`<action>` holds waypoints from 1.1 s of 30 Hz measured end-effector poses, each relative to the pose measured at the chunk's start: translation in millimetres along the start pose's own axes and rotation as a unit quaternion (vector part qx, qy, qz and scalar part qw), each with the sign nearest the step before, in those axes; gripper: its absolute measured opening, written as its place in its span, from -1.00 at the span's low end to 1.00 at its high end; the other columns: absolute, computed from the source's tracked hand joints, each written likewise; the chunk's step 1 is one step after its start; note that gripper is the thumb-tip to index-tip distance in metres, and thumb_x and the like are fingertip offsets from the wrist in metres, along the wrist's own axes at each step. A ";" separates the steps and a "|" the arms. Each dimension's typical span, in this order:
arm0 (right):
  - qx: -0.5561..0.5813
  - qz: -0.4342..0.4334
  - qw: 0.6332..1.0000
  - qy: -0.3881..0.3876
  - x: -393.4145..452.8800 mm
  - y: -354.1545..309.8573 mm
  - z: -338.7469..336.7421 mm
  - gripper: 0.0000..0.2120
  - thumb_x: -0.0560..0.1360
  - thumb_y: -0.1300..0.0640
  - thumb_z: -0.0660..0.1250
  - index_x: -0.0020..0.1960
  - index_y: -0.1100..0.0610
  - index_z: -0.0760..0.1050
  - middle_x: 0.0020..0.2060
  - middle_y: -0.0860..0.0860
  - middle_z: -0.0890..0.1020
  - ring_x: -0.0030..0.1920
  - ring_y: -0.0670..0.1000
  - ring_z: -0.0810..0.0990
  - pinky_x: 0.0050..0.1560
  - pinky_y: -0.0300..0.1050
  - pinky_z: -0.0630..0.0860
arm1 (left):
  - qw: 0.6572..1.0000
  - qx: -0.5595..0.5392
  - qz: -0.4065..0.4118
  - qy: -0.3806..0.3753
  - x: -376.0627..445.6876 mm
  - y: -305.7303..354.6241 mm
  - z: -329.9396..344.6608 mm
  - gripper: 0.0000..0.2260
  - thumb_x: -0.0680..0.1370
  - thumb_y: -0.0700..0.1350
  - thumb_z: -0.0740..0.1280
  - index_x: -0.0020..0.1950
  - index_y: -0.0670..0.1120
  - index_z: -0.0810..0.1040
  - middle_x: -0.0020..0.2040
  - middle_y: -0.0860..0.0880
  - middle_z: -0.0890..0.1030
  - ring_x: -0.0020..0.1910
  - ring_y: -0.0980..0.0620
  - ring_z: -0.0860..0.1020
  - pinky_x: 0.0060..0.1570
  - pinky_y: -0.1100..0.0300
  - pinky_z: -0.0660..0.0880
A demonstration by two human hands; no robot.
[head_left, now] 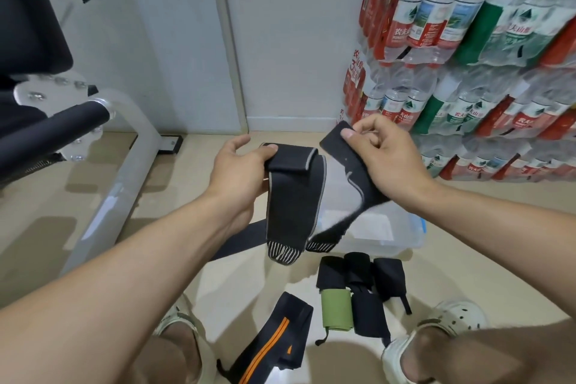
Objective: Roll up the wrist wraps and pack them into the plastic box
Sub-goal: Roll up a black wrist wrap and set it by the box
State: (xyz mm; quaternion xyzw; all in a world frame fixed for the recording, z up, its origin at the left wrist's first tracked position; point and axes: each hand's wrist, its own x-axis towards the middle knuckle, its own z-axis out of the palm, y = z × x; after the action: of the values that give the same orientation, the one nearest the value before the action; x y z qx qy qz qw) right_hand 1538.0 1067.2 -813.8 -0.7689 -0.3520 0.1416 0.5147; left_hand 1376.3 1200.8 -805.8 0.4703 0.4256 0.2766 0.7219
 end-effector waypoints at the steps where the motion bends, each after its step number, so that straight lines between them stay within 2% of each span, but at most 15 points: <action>1: 0.006 -0.010 1.000 -0.023 -2.0 -4.1 -0.7 -0.79 0.53 -0.07 0.47 -0.07 0.05 0.56 -0.42 0.06 0.55 -0.38 0.01 0.48 -0.21 -0.03 0.44 | 1.000 -0.003 0.000 0.008 1.6 -0.4 -0.3 -0.51 0.59 -0.25 0.38 0.48 -0.06 0.32 -0.11 -0.08 0.67 -0.36 0.07 0.62 -0.24 0.13 0.61; 3: 0.002 -0.024 0.995 -0.093 -9.1 -10.9 -3.1 -0.71 0.36 -0.11 0.60 0.00 -0.03 0.64 -0.24 0.07 0.70 -0.27 0.05 0.61 -0.14 -0.11 0.50 | 1.000 -0.005 -0.002 0.017 3.9 -0.6 -0.4 -0.49 0.59 -0.26 0.38 0.49 -0.07 0.30 -0.05 -0.10 0.68 -0.28 0.02 0.64 -0.18 0.09 0.64; 5: -0.072 -0.058 0.985 -0.143 -16.6 -14.0 -4.4 -0.53 0.25 -0.16 0.64 0.13 -0.18 0.64 -0.20 -0.17 0.66 -0.15 -0.14 0.58 -0.09 -0.29 0.45 | 1.000 0.003 -0.010 0.013 4.5 -1.2 -0.3 -0.47 0.59 -0.25 0.39 0.51 -0.07 0.28 0.01 -0.12 0.68 -0.22 -0.02 0.66 -0.14 0.07 0.65; 7: -0.136 -0.105 0.972 -0.163 -20.9 -14.8 0.0 -0.45 0.28 -0.13 0.65 0.23 -0.21 0.61 -0.31 -0.38 0.56 -0.21 -0.26 0.52 -0.15 -0.39 0.38 | 1.000 0.014 -0.024 -0.005 3.0 -2.4 0.8 -0.44 0.58 -0.24 0.41 0.52 -0.07 0.26 0.01 -0.12 0.69 -0.22 -0.03 0.68 -0.13 0.05 0.65; 9: -0.143 -0.124 0.971 -0.146 -21.7 -11.2 7.4 -0.57 0.37 -0.08 0.62 0.22 -0.17 0.66 -0.24 -0.47 0.60 -0.16 -0.34 0.58 -0.07 -0.36 0.48 | 0.999 0.021 -0.037 -0.029 0.3 -4.6 2.7 -0.44 0.57 -0.23 0.43 0.51 -0.08 0.27 -0.03 -0.12 0.70 -0.30 0.00 0.68 -0.23 0.09 0.63; 11: -0.130 -0.126 0.978 -0.103 -20.7 -7.1 13.0 -0.80 0.46 -0.07 0.55 0.08 -0.11 0.72 -0.16 -0.32 0.71 -0.12 -0.24 0.66 -0.02 -0.13 0.60 | 0.997 0.040 -0.041 -0.045 -2.0 -6.6 4.3 -0.46 0.57 -0.22 0.43 0.48 -0.07 0.30 -0.07 -0.10 0.69 -0.38 0.04 0.65 -0.24 0.10 0.62; 13: -0.123 -0.116 0.983 -0.075 -18.4 -4.6 15.7 -0.89 0.51 -0.06 0.49 -0.05 -0.06 0.74 -0.23 -0.19 0.73 -0.18 -0.16 0.67 -0.07 -0.01 0.60 | 0.996 0.054 -0.041 -0.051 -2.3 -8.0 4.6 -0.51 0.57 -0.25 0.43 0.45 -0.08 0.36 -0.04 -0.11 0.70 -0.29 -0.01 0.66 -0.08 0.01 0.67; 15: -0.109 -0.115 0.985 -0.070 -16.6 -4.9 16.0 -0.89 0.52 -0.05 0.49 -0.08 -0.03 0.73 -0.25 -0.15 0.72 -0.19 -0.14 0.66 -0.11 -0.05 0.58 | 0.997 0.054 -0.038 -0.048 -2.3 -8.2 6.2 -0.59 0.57 -0.31 0.40 0.39 -0.10 0.43 -0.04 -0.16 0.69 -0.23 -0.08 0.67 0.00 -0.02 0.67; 19: -0.086 -0.152 0.975 -0.135 -16.3 -9.9 14.1 -0.82 0.41 -0.03 0.59 -0.04 0.00 0.74 -0.20 -0.12 0.64 -0.13 -0.09 0.60 -0.09 -0.19 0.50 | 0.998 0.034 -0.041 -0.024 -3.8 -6.2 8.9 -0.64 0.57 -0.32 0.37 0.33 -0.12 0.42 -0.16 -0.11 0.66 -0.39 -0.01 0.60 -0.17 0.06 0.63; 21: -0.125 -0.143 0.969 -0.158 -16.8 -10.6 12.3 -0.62 0.35 -0.12 0.61 0.13 -0.11 0.68 -0.18 -0.17 0.62 -0.12 -0.11 0.57 -0.06 -0.19 0.50 | 0.998 0.035 -0.043 -0.023 -3.8 -3.1 7.8 -0.63 0.56 -0.30 0.38 0.33 -0.11 0.40 -0.18 -0.10 0.65 -0.45 0.03 0.60 -0.24 0.10 0.59; 23: -0.185 -0.137 0.964 -0.137 -15.6 -9.3 12.3 -0.49 0.35 -0.20 0.58 0.27 -0.17 0.62 -0.15 -0.18 0.61 -0.08 -0.15 0.56 0.03 -0.15 0.52 | 0.998 0.047 -0.042 -0.028 -2.7 -0.5 5.2 -0.63 0.56 -0.28 0.37 0.33 -0.12 0.40 -0.19 -0.09 0.62 -0.49 0.07 0.58 -0.32 0.15 0.57; 25: -0.190 -0.139 0.965 -0.113 -14.8 -7.1 13.8 -0.60 0.40 -0.19 0.54 0.22 -0.16 0.67 -0.14 -0.15 0.63 -0.06 -0.13 0.57 0.04 -0.03 0.54 | 0.996 0.069 -0.035 -0.038 -2.2 -1.3 3.4 -0.64 0.56 -0.26 0.38 0.33 -0.13 0.42 -0.20 -0.06 0.61 -0.51 0.11 0.55 -0.36 0.20 0.54; 28: -0.164 -0.136 0.973 -0.087 -13.5 -3.9 14.5 -0.82 0.49 -0.08 0.50 0.09 -0.16 0.72 -0.24 -0.08 0.59 -0.15 -0.06 0.56 -0.10 0.09 0.53 | 0.992 0.107 -0.014 -0.061 -3.3 -6.2 3.3 -0.68 0.57 -0.11 0.42 0.30 -0.09 0.46 -0.33 0.05 0.63 -0.48 0.12 0.55 -0.20 0.12 0.54; 30: -0.146 -0.115 0.981 -0.059 -11.6 -4.8 13.6 -0.86 0.51 -0.07 0.49 0.04 -0.09 0.75 -0.26 -0.08 0.62 -0.17 -0.09 0.58 -0.10 0.00 0.54 | 0.992 0.107 -0.001 -0.063 -3.9 -7.4 4.3 -0.67 0.56 0.09 0.43 0.22 -0.05 0.49 -0.35 0.09 0.62 -0.43 0.13 0.58 -0.11 0.11 0.53; 33: -0.035 -0.018 0.999 -0.019 -9.2 -10.1 12.3 -0.87 0.53 -0.03 0.48 -0.12 0.00 0.74 -0.39 -0.19 0.66 -0.34 -0.23 0.59 -0.28 -0.33 0.45 | 0.985 0.159 0.059 0.011 -1.7 -7.9 4.5 -0.55 0.46 0.22 0.48 0.24 0.04 0.49 -0.11 0.05 0.67 -0.09 0.10 0.66 0.13 0.07 0.56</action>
State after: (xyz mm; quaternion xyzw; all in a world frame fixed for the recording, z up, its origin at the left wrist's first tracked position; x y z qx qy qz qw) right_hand 1520.4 1071.7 -811.5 -0.7770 -0.3800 0.1349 0.4834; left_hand 1379.4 1194.2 -811.5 0.6001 0.4439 0.2529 0.6156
